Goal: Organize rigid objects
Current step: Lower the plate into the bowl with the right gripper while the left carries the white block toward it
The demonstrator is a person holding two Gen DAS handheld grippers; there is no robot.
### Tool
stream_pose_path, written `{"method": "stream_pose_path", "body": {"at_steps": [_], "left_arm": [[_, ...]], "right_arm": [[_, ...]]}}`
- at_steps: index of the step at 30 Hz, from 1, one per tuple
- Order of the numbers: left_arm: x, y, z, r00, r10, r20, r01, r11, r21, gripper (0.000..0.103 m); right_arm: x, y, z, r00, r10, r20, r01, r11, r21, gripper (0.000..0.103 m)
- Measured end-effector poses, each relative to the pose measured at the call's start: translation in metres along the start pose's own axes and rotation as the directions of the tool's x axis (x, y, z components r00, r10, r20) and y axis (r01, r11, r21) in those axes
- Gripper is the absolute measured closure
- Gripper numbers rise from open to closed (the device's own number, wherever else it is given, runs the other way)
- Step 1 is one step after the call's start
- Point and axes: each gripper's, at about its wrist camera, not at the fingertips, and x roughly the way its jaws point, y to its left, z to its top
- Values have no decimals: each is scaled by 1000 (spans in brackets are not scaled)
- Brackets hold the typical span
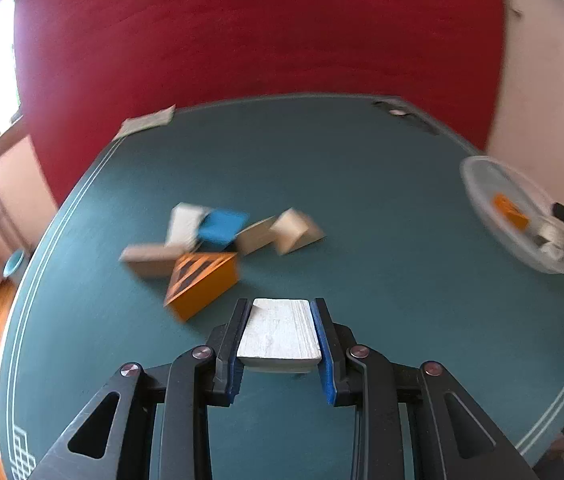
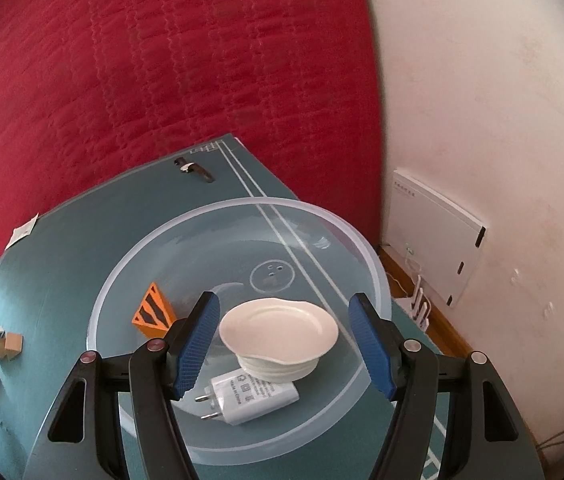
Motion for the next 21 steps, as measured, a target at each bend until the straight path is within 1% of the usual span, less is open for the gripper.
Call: {"method": "stream_pose_path", "body": {"at_steps": [5, 9, 16, 19, 21], "left_arm": [[-1, -37, 20, 998, -60, 19, 58, 995, 76, 72], [0, -70, 35, 992, -122, 22, 118, 985, 124, 72], [9, -128, 56, 976, -218, 4, 213, 956, 201, 72], [12, -149, 61, 969, -245, 1, 238, 942, 236, 72], [14, -161, 63, 966, -258, -4, 251, 934, 256, 72]], "right_arm": [[0, -10, 5, 1000, -25, 8, 24, 999, 27, 35], [-1, -20, 6, 999, -47, 7, 47, 997, 61, 35], [-1, -26, 6, 998, -64, 5, 64, 995, 80, 35], [-4, -26, 2, 998, -65, -14, 66, 995, 73, 35], [-5, -27, 3, 998, -65, -11, 66, 995, 75, 35]]}}
